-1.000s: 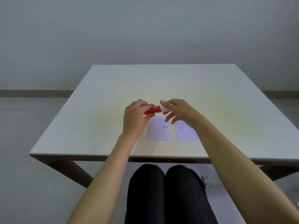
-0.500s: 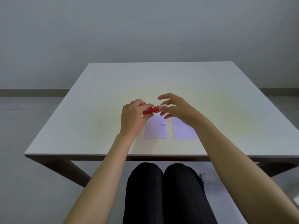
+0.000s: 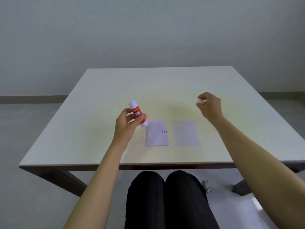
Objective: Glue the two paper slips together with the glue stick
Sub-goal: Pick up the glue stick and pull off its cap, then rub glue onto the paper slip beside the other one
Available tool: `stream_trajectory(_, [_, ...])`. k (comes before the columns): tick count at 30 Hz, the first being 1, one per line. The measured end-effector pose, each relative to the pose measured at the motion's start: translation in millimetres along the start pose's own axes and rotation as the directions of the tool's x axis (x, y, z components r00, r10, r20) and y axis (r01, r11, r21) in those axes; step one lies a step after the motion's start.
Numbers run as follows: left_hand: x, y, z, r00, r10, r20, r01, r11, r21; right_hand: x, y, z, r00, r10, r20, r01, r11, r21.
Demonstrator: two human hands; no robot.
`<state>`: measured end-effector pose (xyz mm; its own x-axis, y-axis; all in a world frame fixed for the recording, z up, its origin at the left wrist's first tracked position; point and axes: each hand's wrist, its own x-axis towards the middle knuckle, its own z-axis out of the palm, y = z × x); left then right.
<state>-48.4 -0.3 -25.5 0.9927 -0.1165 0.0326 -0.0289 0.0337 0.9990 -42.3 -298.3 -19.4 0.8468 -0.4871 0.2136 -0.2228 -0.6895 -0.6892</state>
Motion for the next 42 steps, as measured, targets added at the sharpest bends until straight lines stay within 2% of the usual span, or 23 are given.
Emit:
stream_trajectory(3, [-1, 3, 1, 0.996, -0.034, 0.086, 0.049, 0.982, -0.181, -7, 28, 2, 1.0, 0.022, -0.002, -0.022, 0.996, -0.085])
stream_trajectory(9, [-4, 10, 14, 0.996, -0.015, 0.083, 0.028, 0.987, -0.161, -15, 36, -1, 0.996, -0.038, 0.079, 0.053, 0.977, -0.206])
stream_trajectory(11, [-5, 9, 18, 0.999, -0.017, 0.04, 0.022, 0.992, -0.124, -23, 23, -4, 0.996, -0.076, 0.05, 0.087, 0.953, -0.29])
stream_trajectory(12, [-5, 9, 20, 1.0, -0.023, 0.011, 0.024, 0.992, -0.123, -29, 12, -3, 0.991, -0.131, 0.014, 0.13, 0.956, -0.263])
stream_trajectory(13, [-6, 9, 24, 0.999, -0.029, -0.022, 0.026, 0.991, -0.131, -39, -4, -1, 0.983, -0.185, -0.005, 0.182, 0.972, -0.152])
stream_trajectory(14, [-6, 9, 29, 0.998, -0.035, -0.054, 0.026, 0.989, -0.149, -51, -22, 2, 0.977, -0.213, 0.016, 0.212, 0.976, 0.041])
stream_trajectory(16, [-8, 11, 41, 0.992, -0.052, -0.115, 0.028, 0.979, -0.203, -80, -58, 11, 0.945, -0.246, 0.215, 0.135, 0.894, 0.428])
stream_trajectory(17, [-8, 12, 46, 0.988, -0.067, -0.137, 0.033, 0.971, -0.238, -94, -69, 18, 0.912, -0.274, 0.305, 0.066, 0.832, 0.55])
stream_trajectory(19, [-10, 15, 54, 0.983, -0.094, -0.159, 0.041, 0.95, -0.31, -109, -83, 29, 0.904, -0.271, 0.331, -0.037, 0.722, 0.691])
stream_trajectory(22, [-14, 18, 56, 0.983, -0.108, -0.146, 0.052, 0.939, -0.341, -113, -85, 32, 0.936, -0.158, 0.315, -0.163, 0.598, 0.785])
stream_trajectory(25, [-20, 18, 57, 0.993, -0.082, -0.081, 0.056, 0.956, -0.289, -114, -85, 34, 0.89, 0.03, 0.455, -0.405, 0.513, 0.757])
stream_trajectory(27, [-24, 17, 58, 0.997, -0.063, -0.033, 0.052, 0.963, -0.266, -113, -86, 33, 0.818, 0.154, 0.555, -0.533, 0.566, 0.629])
stream_trajectory(29, [-25, 17, 58, 0.998, -0.063, -0.024, 0.054, 0.963, -0.265, -113, -84, 30, 0.797, 0.162, 0.581, -0.522, 0.669, 0.529])
stream_trajectory(30, [-25, 18, 57, 0.998, -0.063, -0.029, 0.053, 0.959, -0.278, -112, -83, 28, 0.819, 0.12, 0.561, -0.471, 0.698, 0.539])
stream_trajectory(32, [-25, 20, 57, 0.997, -0.063, -0.054, 0.043, 0.948, -0.316, -112, -82, 24, 0.871, -0.018, 0.491, -0.352, 0.675, 0.648])
stream_trajectory(34, [-24, 21, 57, 0.995, -0.065, -0.078, 0.036, 0.945, -0.326, -111, -79, 21, 0.88, -0.122, 0.46, -0.306, 0.595, 0.743])
stream_trajectory(36, [-23, 21, 58, 0.997, -0.055, -0.054, 0.034, 0.944, -0.329, -111, -80, 19, 0.836, -0.087, 0.542, -0.417, 0.541, 0.73])
stream_trajectory(38, [-24, 19, 58, 1.0, -0.03, 0.003, 0.029, 0.951, -0.307, -112, -83, 18, 0.743, 0.061, 0.666, -0.595, 0.515, 0.617])
stream_trajectory(40, [-24, 17, 57, 0.999, -0.011, 0.048, 0.025, 0.954, -0.298, -112, -85, 18, 0.678, 0.153, 0.719, -0.691, 0.467, 0.552])
stream_trajectory(41, [-24, 16, 56, 0.999, -0.01, 0.049, 0.024, 0.953, -0.303, -113, -85, 18, 0.681, 0.158, 0.715, -0.687, 0.477, 0.549])
stream_trajectory(42, [-24, 15, 56, 0.999, -0.012, 0.035, 0.022, 0.951, -0.309, -113, -84, 18, 0.715, 0.139, 0.686, -0.641, 0.523, 0.562])
